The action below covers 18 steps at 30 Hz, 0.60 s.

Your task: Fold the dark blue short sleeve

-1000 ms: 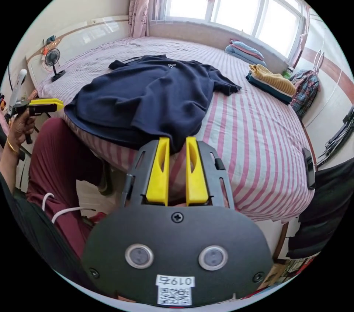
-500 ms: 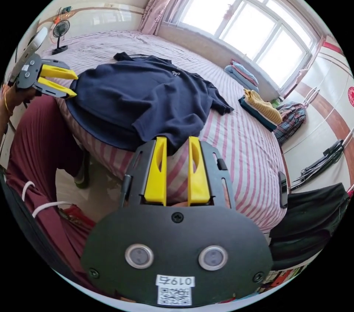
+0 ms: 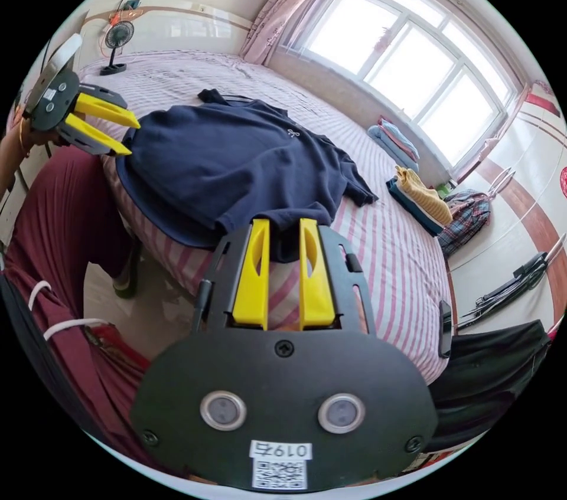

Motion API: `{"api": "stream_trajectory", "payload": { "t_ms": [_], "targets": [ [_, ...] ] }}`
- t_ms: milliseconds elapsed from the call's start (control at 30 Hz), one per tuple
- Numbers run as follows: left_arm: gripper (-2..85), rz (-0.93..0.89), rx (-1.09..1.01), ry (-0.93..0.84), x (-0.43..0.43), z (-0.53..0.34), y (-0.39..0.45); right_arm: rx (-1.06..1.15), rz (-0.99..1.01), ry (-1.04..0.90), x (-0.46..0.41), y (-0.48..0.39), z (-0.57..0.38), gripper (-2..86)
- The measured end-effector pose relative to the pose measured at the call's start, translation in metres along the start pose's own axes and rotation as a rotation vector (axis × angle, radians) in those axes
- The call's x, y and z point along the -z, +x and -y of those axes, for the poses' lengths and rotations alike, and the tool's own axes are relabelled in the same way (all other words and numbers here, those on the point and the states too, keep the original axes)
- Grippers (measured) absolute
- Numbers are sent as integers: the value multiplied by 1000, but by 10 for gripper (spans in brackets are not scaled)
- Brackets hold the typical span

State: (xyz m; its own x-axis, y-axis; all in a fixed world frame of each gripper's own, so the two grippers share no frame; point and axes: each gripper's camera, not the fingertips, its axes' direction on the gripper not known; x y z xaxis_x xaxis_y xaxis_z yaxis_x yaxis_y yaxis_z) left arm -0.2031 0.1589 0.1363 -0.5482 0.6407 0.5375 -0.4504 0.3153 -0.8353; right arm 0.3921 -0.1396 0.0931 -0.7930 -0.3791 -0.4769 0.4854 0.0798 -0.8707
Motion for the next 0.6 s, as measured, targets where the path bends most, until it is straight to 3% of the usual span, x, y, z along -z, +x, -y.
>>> {"api": "stream_trajectory", "payload": {
  "t_ms": [400, 600],
  "targets": [
    [80, 123, -328, -50, -27, -3, 31, 416, -353, 32, -15, -80, -26, 82],
    [57, 80, -303, -54, -38, 0, 28, 460, -317, 70, -18, -92, -22, 44]
  ]
}}
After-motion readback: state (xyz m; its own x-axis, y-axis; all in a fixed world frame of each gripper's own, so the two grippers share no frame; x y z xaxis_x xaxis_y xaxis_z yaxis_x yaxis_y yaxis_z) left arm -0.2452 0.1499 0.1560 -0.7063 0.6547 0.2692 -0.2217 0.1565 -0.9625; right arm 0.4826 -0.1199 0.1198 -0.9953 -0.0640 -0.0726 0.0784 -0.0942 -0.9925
